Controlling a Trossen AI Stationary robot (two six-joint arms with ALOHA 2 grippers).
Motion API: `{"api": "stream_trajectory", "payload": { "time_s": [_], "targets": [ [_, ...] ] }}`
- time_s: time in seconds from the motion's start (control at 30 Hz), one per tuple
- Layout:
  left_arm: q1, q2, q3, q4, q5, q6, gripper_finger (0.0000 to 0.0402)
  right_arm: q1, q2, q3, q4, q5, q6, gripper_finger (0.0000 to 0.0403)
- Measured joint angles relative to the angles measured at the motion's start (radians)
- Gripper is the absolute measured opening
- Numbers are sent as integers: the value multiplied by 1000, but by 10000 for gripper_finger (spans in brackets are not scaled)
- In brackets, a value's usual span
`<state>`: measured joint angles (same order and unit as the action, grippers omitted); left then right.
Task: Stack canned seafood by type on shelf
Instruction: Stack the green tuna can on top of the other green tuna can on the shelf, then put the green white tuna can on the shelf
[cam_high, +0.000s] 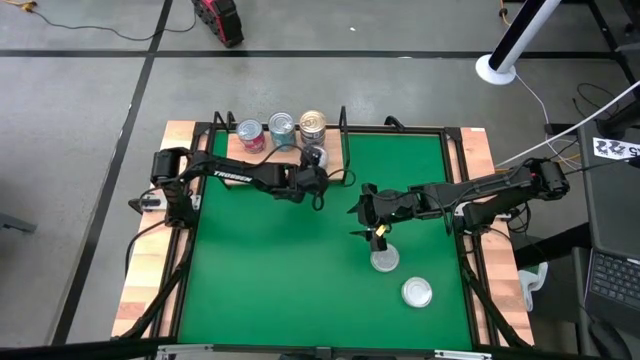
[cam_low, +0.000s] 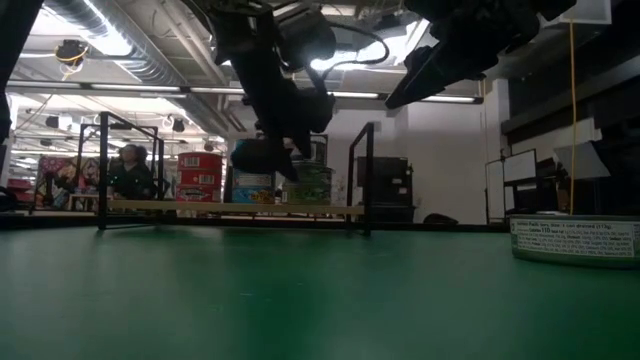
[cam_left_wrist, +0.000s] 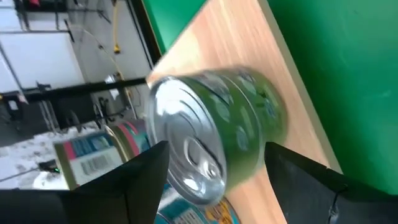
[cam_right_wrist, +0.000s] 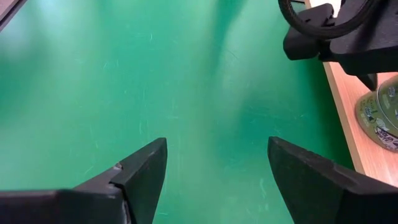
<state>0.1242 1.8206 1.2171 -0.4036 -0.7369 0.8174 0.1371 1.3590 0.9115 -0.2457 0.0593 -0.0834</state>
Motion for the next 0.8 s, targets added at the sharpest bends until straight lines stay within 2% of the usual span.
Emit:
{"api": "stream_trajectory", "payload": {
  "time_s": [0.17, 0.43, 0.8],
  "targets": [
    [-14, 0, 0, -48, -10, -58, 263, 0, 0, 0, -10, 0, -1, 278],
    [-64, 0, 0, -52, -155, -79, 263, 0, 0, 0, -85, 0, -1, 278],
    [-149, -33, 0, -79, -157, -320, 263, 1, -19, 0, -248, -12, 14, 278]
  ]
}}
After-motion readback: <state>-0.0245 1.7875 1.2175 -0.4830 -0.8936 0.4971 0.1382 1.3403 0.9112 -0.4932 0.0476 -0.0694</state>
